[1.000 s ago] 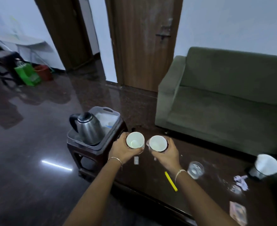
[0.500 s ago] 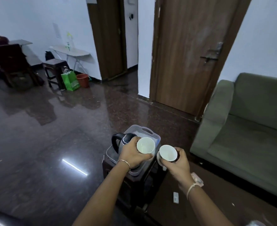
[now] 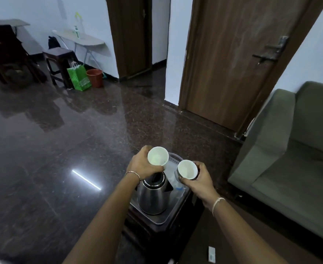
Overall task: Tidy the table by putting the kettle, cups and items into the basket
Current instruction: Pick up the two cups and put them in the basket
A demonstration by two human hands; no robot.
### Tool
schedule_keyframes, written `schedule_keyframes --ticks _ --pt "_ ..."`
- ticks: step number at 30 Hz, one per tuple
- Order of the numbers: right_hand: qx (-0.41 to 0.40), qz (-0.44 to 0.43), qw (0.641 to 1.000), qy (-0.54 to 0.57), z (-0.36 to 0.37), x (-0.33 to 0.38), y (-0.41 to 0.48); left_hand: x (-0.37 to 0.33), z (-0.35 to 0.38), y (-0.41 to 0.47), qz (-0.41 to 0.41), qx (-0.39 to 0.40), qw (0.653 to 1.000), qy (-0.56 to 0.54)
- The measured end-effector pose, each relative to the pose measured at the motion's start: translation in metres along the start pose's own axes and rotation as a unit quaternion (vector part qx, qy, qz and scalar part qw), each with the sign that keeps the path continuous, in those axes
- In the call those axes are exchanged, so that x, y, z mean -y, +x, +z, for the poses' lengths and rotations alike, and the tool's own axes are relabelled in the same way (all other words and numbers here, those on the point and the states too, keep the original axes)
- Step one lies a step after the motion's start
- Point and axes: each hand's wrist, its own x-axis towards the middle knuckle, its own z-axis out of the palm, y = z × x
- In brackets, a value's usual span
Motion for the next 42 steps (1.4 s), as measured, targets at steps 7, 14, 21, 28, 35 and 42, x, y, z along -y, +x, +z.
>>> schedule_keyframes --ticks 7,14,21,28,35,42 --pt "-0.026 0.022 0.999 -0.03 0.027 -0.013 0.051 0.033 0.007 0.079 0.016 0.073 0.997 0.006" --pt "-0.046 0.098 0.988 -0.113 0.054 -0.03 0.09 0.07 0.009 0.157 0.033 0.198 0.979 0.03" --pt "0.021 0.145 0.961 -0.233 0.07 -0.058 0.122 0.105 0.04 0.194 0.069 0.309 0.932 0.177" --pt "0.125 0.176 0.928 -0.305 0.08 -0.109 0.151 0.141 0.092 0.215 0.082 0.397 0.882 0.242" --pt "0.127 0.213 0.912 -0.326 0.092 -0.146 0.158 0.159 0.122 0.225 0.082 0.439 0.843 0.299" --pt "0.137 0.223 0.896 -0.359 0.099 -0.167 0.155 0.172 0.129 0.229 0.059 0.453 0.842 0.286"
